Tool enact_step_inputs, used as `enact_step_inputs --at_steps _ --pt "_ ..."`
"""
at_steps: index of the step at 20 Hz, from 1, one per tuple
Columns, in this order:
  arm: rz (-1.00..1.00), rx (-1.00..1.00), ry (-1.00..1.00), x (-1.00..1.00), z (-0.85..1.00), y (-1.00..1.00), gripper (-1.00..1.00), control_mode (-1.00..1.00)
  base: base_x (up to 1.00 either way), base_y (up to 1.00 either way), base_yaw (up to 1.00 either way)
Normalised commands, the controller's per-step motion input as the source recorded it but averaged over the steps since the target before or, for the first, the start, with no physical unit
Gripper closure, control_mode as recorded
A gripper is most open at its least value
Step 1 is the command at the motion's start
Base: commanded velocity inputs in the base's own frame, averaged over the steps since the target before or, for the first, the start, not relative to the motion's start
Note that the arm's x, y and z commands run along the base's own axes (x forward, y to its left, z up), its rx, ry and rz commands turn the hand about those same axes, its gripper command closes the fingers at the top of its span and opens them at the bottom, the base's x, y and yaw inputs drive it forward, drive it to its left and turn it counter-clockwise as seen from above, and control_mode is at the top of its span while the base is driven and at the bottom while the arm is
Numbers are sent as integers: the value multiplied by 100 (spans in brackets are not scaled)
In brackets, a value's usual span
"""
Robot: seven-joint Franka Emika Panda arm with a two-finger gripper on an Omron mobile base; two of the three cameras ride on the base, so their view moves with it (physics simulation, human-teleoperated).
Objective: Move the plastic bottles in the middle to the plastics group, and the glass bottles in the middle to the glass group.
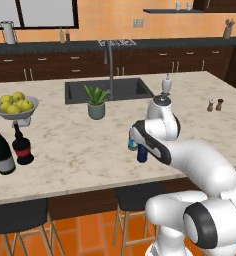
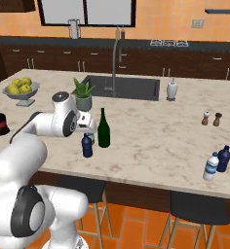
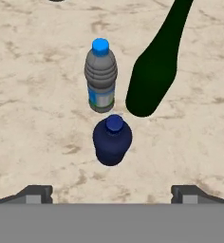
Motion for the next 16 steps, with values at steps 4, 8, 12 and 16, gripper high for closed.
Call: enact_step_inputs --at_steps 4,8,12,16 --pt "0 0 0 32 -43 0 -100 -100 0 0 0" --pt "0 0 3 22 -39 0 -100 -100 0 0 0" --pt "0 0 2 9 -39 0 -100 -100 0 0 0" --pt "0 0 1 5 -29 0 -100 -100 0 0 0"
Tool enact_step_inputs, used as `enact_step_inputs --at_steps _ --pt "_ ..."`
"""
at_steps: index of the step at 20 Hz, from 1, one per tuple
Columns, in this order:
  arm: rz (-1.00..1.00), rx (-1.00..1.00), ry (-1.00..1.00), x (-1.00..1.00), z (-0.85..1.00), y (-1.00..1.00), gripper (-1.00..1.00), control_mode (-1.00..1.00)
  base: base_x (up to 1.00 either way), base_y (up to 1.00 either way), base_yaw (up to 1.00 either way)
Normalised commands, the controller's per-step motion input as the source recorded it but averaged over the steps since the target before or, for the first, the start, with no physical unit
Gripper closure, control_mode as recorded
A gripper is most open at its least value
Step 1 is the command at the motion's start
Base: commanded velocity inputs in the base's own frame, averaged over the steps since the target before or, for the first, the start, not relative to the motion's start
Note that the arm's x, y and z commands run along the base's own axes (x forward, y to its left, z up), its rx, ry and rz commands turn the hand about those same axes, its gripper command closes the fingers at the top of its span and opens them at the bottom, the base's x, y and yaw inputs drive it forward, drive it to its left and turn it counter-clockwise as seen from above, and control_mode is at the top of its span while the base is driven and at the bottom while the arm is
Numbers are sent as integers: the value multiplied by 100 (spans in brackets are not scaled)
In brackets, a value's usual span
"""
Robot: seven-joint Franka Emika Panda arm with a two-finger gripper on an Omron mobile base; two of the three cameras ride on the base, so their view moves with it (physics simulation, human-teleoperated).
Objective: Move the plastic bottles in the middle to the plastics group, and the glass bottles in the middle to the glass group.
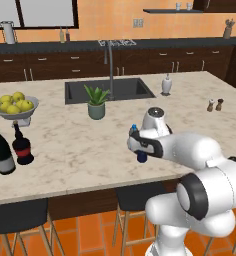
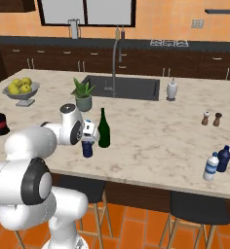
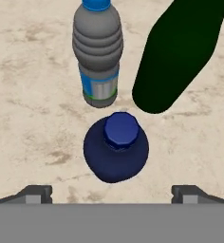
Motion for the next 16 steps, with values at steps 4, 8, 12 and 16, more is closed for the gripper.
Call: enact_step_inputs --at_steps 4,8,12,16 --pt "0 0 0 14 -19 0 -100 -100 0 0 0" --pt "0 0 0 12 -13 0 -100 -100 0 0 0" --pt "0 0 0 13 -18 0 -100 -100 0 0 0" --pt "0 0 0 16 -11 0 -100 -100 0 0 0"
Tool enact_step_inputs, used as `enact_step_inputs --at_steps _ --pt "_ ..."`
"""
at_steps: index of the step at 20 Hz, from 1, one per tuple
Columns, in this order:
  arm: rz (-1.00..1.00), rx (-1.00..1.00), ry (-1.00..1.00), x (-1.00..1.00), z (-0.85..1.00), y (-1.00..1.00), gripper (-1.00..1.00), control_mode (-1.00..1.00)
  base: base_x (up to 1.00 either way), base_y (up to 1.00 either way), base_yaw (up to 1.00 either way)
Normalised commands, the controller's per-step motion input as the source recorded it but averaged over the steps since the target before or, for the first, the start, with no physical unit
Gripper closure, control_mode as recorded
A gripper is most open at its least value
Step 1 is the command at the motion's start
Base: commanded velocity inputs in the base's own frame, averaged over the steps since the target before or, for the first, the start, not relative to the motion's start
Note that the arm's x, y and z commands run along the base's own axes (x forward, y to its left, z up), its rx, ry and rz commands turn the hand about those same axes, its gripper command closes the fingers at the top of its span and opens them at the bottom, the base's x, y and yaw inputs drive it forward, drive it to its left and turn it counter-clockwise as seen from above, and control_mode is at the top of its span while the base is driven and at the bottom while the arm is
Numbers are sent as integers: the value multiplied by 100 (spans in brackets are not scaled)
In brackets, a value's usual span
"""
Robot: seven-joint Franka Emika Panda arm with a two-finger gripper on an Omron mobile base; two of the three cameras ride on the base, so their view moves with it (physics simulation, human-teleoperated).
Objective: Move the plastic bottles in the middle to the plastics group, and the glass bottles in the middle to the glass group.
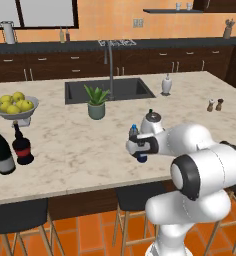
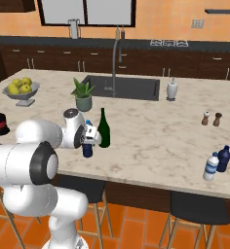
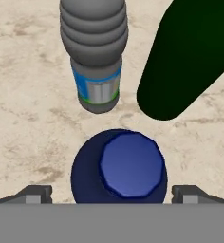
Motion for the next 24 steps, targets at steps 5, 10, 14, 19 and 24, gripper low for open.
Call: enact_step_inputs --at_steps 5,10,14,19,24 --pt "0 0 0 5 -1 0 -100 -100 0 0 0" --pt "0 0 0 -5 0 0 100 -100 0 0 0" --pt "-2 0 0 -17 1 -3 100 -100 0 0 0" --pt "-18 0 0 -28 25 -41 100 -100 0 0 0" --pt "-23 0 2 -2 36 -95 100 -100 0 0 0"
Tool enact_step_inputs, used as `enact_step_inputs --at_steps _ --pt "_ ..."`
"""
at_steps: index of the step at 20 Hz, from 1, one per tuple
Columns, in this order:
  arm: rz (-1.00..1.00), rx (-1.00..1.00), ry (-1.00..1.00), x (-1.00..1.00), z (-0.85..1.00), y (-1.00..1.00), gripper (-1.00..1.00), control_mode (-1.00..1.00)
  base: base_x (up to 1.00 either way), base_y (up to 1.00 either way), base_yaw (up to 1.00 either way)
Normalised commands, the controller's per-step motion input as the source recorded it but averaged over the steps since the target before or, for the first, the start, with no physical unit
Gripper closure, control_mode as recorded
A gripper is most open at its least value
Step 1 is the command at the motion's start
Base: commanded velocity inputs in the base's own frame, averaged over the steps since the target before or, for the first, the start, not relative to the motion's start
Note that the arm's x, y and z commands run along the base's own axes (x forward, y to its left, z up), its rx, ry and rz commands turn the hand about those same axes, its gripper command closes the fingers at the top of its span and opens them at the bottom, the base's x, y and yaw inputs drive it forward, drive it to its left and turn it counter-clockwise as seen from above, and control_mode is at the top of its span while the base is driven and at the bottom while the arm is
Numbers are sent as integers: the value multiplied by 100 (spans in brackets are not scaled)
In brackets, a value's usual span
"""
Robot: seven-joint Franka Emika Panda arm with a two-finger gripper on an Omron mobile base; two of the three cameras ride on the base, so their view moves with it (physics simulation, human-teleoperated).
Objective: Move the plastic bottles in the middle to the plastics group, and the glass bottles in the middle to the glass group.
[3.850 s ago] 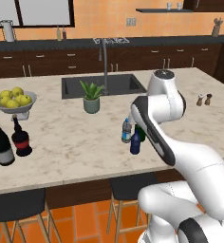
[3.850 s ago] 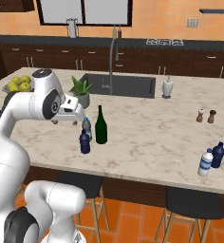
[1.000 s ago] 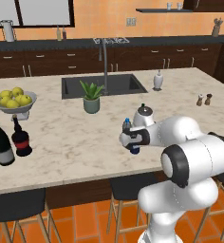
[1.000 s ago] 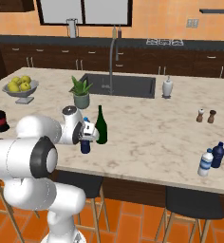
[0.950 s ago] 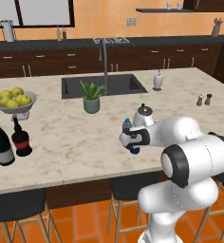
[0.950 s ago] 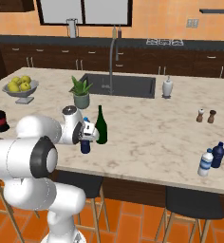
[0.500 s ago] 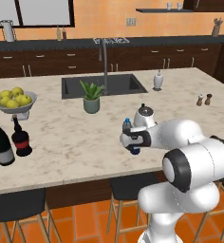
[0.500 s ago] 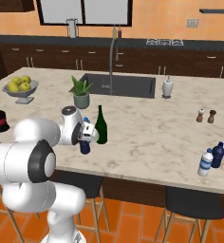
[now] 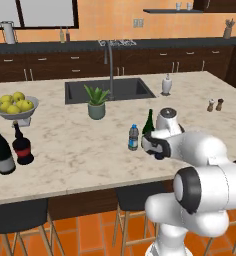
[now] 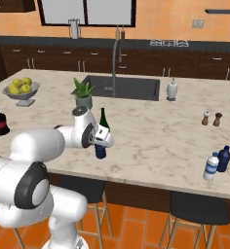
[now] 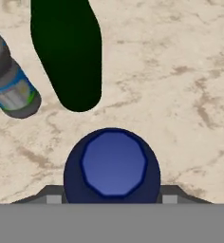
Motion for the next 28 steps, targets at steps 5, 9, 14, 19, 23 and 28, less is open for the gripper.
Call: enact_step_inputs --at_steps 5,9,14,19,23,28 --pt "-19 0 3 -9 19 -100 100 -100 0 0 0" --pt "-15 0 0 -18 0 -99 100 -100 0 0 0" --pt "-14 0 0 -7 0 -96 100 -100 0 0 0" --pt "-16 0 0 0 0 -99 100 -100 0 0 0" --pt "-16 0 0 0 1 -97 100 -100 0 0 0" --pt "-14 0 0 0 0 -75 100 -100 0 0 0"
